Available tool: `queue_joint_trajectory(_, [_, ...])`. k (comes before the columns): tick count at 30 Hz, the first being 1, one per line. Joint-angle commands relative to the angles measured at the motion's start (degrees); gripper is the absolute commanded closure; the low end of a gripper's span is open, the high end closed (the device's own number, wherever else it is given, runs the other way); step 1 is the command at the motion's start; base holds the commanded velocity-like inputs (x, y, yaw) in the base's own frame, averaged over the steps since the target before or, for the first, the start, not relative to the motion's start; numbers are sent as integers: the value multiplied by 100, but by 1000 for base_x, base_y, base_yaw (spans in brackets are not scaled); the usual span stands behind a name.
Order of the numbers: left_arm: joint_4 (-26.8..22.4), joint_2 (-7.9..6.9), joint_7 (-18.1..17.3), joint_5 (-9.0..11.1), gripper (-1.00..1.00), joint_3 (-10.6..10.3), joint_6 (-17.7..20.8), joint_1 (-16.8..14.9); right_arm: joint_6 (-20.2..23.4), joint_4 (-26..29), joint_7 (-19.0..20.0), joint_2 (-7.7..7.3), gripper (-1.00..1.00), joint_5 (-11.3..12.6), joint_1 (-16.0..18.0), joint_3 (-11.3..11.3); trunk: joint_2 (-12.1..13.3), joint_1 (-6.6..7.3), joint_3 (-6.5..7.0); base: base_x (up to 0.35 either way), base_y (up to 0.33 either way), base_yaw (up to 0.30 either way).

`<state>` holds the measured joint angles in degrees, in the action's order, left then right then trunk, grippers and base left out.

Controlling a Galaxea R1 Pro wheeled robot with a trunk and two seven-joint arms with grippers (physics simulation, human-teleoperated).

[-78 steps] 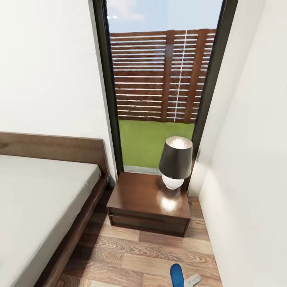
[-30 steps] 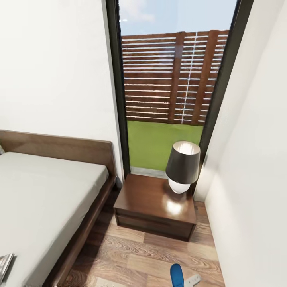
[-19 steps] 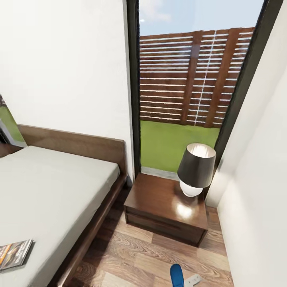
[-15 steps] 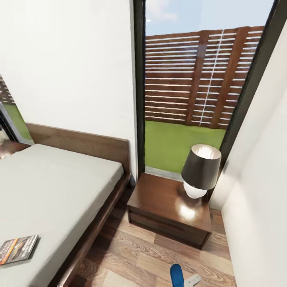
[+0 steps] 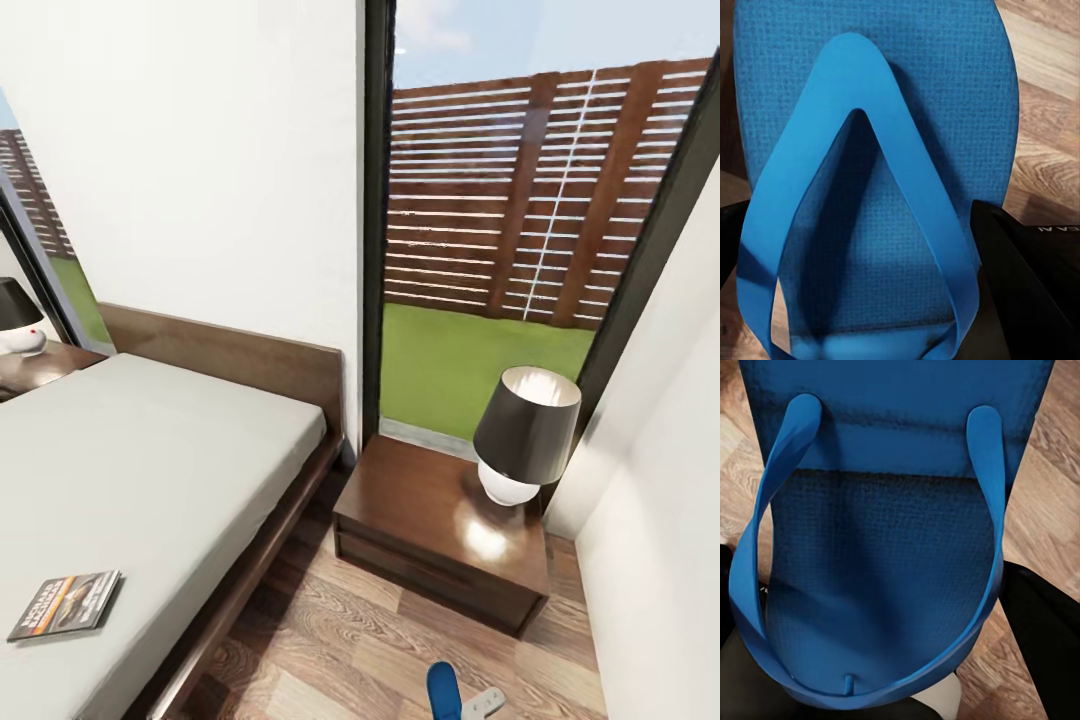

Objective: In the bedroom, move the book from the bed onto either nightstand, and place the two sandals side by side next to the bed.

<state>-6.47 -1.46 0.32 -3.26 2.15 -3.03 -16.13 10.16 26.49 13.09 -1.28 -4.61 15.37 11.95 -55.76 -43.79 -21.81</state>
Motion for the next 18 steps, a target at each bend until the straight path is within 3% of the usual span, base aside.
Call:
queue_joint_trajectory(1, [6,2,3,-34,100,23,-21,-4,30,14,19,-3,100,-48,1,9,-4,0,-6,0,-2,15])
queue_joint_trajectory(18, [6,-3,3,-17,100,28,-32,78,24,-228,19,-78,100,-59,1,-10,-4,0,-6,0,0,3])
